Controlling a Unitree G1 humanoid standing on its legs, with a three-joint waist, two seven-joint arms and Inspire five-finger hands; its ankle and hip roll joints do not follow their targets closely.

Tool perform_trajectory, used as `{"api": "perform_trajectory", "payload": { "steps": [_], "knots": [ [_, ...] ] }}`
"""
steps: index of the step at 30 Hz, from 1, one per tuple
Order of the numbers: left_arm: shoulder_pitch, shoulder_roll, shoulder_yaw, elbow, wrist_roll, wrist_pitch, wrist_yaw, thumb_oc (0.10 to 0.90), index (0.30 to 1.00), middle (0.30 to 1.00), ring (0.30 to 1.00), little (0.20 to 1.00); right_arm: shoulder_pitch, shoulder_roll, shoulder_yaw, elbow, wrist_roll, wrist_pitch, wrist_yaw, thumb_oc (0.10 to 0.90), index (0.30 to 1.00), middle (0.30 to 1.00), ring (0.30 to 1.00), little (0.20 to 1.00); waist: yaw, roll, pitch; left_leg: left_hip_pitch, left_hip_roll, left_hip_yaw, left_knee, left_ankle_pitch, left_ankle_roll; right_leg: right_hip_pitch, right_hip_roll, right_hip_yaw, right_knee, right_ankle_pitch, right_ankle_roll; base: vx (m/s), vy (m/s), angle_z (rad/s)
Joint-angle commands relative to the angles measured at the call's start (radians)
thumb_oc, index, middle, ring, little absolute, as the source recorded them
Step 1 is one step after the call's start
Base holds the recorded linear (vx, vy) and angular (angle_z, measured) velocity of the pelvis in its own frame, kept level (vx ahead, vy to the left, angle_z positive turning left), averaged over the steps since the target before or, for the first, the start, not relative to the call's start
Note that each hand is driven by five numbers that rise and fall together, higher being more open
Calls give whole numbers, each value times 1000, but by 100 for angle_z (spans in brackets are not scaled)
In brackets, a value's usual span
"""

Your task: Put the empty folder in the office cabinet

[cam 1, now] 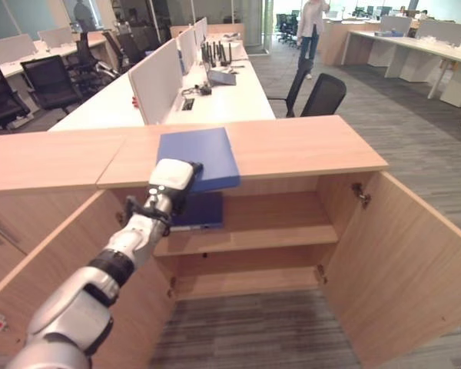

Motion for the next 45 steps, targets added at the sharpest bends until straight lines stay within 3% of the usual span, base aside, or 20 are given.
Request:
{"api": "perform_trajectory", "payload": {
  "steps": [1, 11, 12, 13, 14, 30, 32, 33, 34, 35, 36, 37, 38, 40, 42, 43, 45],
  "knots": [
    [-283, 0, 22, 155, 20, 44, 39, 800, 900, 900, 900, 900, -26, -30, 40, 49, 24, -23, 3, 800, 900, 900, 900, 900, -7, 12, -16, 36, -2, -54, 0, -126, -27, 15, -12, -59, 10, -38, 63, -13, -10, -4],
    [-336, -56, -31, 346, 11, 54, 33, 800, 900, 900, 900, 900, -32, -28, 64, 60, 45, -30, 4, 800, 900, 900, 900, 900, -13, 12, -13, 35, 0, -45, 0, -124, -27, 8, -11, -50, 12, -35, 64, 0, 0, 0],
    [-340, -61, -34, 359, 8, 53, 33, 698, 747, 747, 747, 747, -34, -28, 65, 60, 46, -32, 4, 800, 900, 900, 900, 900, -13, 11, -13, 35, 1, -43, 0, -124, -27, 8, -11, -50, 12, -35, 64, 0, 0, 0],
    [-343, -68, -35, 371, 5, 53, 34, 414, 321, 321, 321, 321, -35, -28, 68, 60, 49, -33, 4, 800, 900, 900, 900, 900, -13, 12, -13, 36, 1, -43, 0, -124, -27, 8, -11, -50, 12, -35, 64, 0, 0, 0],
    [-348, -78, -36, 391, -4, 53, 36, 400, 300, 300, 300, 300, -35, -24, 75, 57, 53, -35, 2, 800, 900, 900, 900, 900, -15, 11, -12, 36, 1, -42, 0, -124, -27, 7, -10, -49, 12, -35, 63, 0, 0, 0],
    [-241, -106, 39, 352, -74, 44, 75, 400, 300, 300, 300, 300, -35, -18, 59, 75, 54, -33, -15, 800, 900, 900, 900, 900, -9, 7, -5, 43, 0, -46, 0, -127, -29, 14, -11, -57, 11, -39, 58, 0, 0, 0],
    [-201, -92, 92, 228, -112, 32, 119, 400, 300, 300, 300, 300, -25, -12, 55, 67, 51, -38, -21, 800, 900, 900, 900, 900, -5, 3, -3, 42, 0, -50, 0, -127, -28, 15, -11, -61, 11, -41, 57, 0, 0, 0],
    [-114, -97, 170, 14, -163, 3, 143, 400, 300, 300, 300, 300, -17, -1, 37, 56, 44, -41, -29, 800, 900, 900, 900, 900, 7, -4, 3, 39, -1, -57, 0, -126, -28, 16, -12, -69, 10, -43, 56, 0, 0, 0],
    [-105, -94, 176, 3, -161, 6, 139, 400, 300, 300, 300, 300, -15, -3, 39, 55, 44, -40, -30, 800, 900, 900, 900, 900, 5, -2, 1, 40, -1, -57, 0, -127, -27, 17, -12, -69, 10, -43, 56, 0, 0, 0],
    [-43, -96, 213, -116, -171, -9, 130, 400, 300, 300, 300, 300, -7, 2, 25, 51, 42, -41, -33, 800, 900, 900, 900, 900, 10, -4, 4, 39, -2, -62, 0, -127, -26, 18, -13, -71, 9, -44, 55, -8, 10, 4],
    [76, -106, 270, -336, -196, -55, 101, 400, 300, 300, 300, 300, -4, 9, -4, 44, 40, -40, -38, 800, 900, 900, 900, 900, 22, -8, 9, 31, -3, -69, 0, -118, -24, 12, -15, -76, 10, -37, 52, 19, 11, 4],
    [82, -105, 274, -343, -195, -53, 98, 400, 300, 300, 300, 300, -2, 8, -3, 44, 40, -39, -38, 800, 900, 900, 900, 900, 21, -7, 6, 35, -3, -71, 0, -126, -24, 17, -15, -76, 9, -44, 53, 1, 23, 5],
    [232, -140, 328, -544, -243, -111, 50, 400, 300, 300, 300, 300, -4, 16, -40, 45, 43, -38, -38, 800, 900, 900, 900, 900, 38, -10, 15, 28, -6, -80, 0, -118, -21, 13, -18, -85, 11, -36, 51, 17, 26, 5],
    [286, -158, 343, -604, -262, -127, 24, 400, 300, 300, 300, 300, -5, 15, -53, 58, 41, -33, -36, 800, 900, 900, 900, 900, 42, -7, 15, 26, -7, -84, 0, -118, -20, 12, -20, -87, 10, -35, 50, -2, 25, 6],
    [452, -177, 384, -744, -336, -172, -31, 400, 300, 300, 300, 300, -14, 16, -92, 73, 26, -16, -40, 800, 900, 900, 900, 900, 60, -3, 22, 21, -13, -99, 0, -118, -15, 11, -24, -95, 10, -33, 50, 13, 38, 10],
    [453, -177, 385, -745, -336, -172, -32, 400, 300, 300, 300, 300, -13, 16, -92, 73, 26, -16, -40, 800, 900, 900, 900, 900, 59, -3, 21, 21, -13, -99, 0, -118, -15, 11, -24, -96, 10, -33, 50, 7, 32, 14],
    [582, -178, 427, -801, -381, -192, -33, 400, 300, 300, 300, 300, -14, 24, -106, 68, 18, -12, -48, 800, 900, 900, 900, 900, 78, -6, 26, 16, -14, -108, 0, -115, -16, 11, -26, -107, 9, -33, 48, 15, 8, 12]
  ]
}}
